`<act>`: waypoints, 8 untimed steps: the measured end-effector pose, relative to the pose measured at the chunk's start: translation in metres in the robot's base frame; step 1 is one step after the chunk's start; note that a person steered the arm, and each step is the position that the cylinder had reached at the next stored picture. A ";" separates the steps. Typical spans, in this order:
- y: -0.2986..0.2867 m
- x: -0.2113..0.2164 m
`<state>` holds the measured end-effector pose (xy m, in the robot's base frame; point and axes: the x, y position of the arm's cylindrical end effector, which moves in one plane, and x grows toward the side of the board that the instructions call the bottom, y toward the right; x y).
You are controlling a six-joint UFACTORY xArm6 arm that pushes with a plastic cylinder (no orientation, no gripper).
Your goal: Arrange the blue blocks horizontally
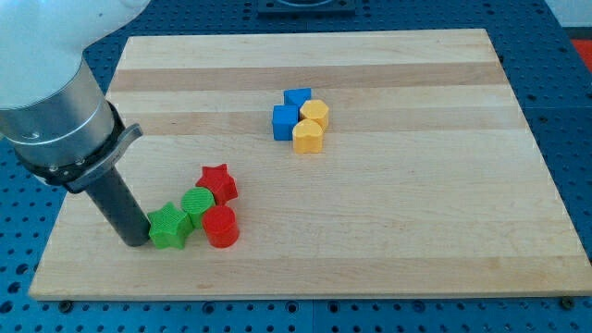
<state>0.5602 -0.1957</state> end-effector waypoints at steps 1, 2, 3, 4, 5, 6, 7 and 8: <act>0.000 -0.001; -0.008 -0.023; -0.008 -0.061; 0.009 -0.097; 0.039 -0.135; 0.082 -0.156; 0.139 -0.162; 0.180 -0.162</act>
<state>0.3978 -0.0158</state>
